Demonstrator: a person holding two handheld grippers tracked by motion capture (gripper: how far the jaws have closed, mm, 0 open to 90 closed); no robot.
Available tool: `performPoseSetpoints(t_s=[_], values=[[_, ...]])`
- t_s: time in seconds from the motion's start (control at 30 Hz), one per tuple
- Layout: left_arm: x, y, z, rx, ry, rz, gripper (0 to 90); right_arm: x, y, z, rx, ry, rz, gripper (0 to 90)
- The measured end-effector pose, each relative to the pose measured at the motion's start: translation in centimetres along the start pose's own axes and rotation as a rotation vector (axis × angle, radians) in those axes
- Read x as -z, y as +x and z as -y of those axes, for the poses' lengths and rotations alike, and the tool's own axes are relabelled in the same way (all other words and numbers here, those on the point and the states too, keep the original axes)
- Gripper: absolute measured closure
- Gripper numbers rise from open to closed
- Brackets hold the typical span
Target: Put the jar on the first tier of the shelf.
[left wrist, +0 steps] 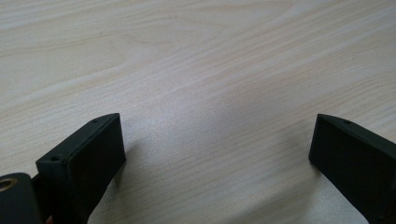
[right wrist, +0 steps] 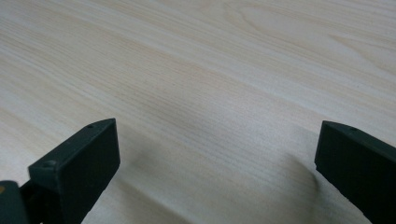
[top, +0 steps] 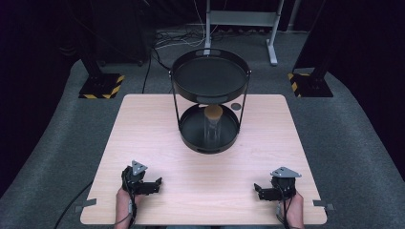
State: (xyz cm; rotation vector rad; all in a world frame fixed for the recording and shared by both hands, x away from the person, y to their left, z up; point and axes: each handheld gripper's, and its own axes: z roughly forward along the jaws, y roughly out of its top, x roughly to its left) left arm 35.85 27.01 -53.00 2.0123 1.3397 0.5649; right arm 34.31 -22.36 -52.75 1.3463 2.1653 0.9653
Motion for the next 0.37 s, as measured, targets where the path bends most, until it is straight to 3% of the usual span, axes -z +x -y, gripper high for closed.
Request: performPoseSetpoints(t_s=[0.1,0.37], values=[[0.0,0.0,0.0,0.0,0.0,0.0,3.2,0.02,-0.11,0.19,0.006,0.034,0.005,0.0],[-0.01,-0.01,0.0,0.0,0.0,-0.002,3.1,0.08,-0.15,0.28,0.006,0.035,0.011,0.0]])
